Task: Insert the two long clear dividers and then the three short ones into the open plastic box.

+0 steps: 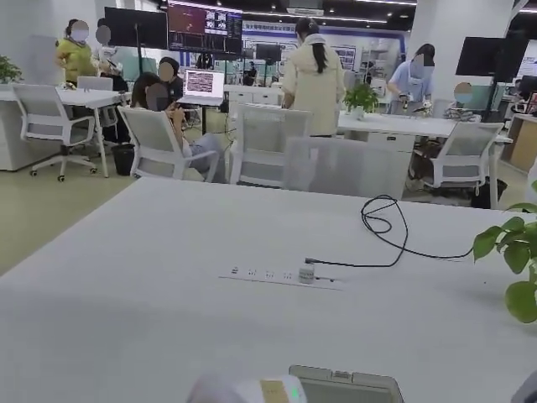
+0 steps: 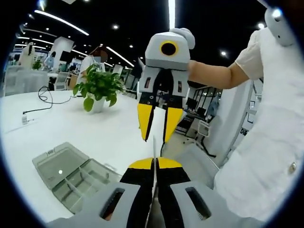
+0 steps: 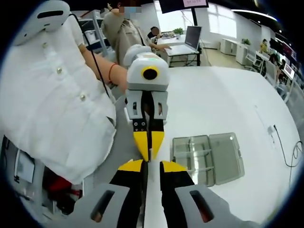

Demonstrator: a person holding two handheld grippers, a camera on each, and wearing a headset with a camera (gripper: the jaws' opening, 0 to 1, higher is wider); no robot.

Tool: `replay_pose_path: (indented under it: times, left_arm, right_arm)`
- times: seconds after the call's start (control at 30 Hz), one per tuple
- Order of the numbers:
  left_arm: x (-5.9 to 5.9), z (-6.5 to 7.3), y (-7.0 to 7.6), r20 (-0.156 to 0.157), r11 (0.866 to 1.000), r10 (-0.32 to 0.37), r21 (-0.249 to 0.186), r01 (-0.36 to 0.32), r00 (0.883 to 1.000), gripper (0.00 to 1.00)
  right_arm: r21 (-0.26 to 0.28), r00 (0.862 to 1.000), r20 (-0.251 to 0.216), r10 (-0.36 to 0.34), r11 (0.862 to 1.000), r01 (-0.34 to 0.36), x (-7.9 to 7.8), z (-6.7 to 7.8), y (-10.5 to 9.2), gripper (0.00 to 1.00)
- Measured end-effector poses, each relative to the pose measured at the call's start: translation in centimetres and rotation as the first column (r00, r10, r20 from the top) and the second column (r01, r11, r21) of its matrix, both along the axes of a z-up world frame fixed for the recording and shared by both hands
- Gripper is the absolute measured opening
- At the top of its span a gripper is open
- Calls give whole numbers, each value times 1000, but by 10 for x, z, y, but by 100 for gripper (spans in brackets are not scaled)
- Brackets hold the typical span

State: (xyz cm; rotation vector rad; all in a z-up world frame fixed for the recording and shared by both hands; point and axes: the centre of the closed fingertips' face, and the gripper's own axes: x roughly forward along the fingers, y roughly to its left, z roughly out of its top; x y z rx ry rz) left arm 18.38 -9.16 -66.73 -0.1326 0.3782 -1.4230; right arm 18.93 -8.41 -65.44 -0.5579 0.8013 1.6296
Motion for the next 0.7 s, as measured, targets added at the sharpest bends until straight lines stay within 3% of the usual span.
replay_pose_path:
  times: [0.37,0.7]
  left_arm:
    - [-5,4,0,50,1000,-27,-11,27,998,0]
    - [-6,4,0,95,999,-31,-3,32,995,0]
  right_arm:
    - [-12,998,-30,52,999,-52,-14,-3,4,4]
    - [-4,997,-31,66,998,-66,-17,-3,6,3]
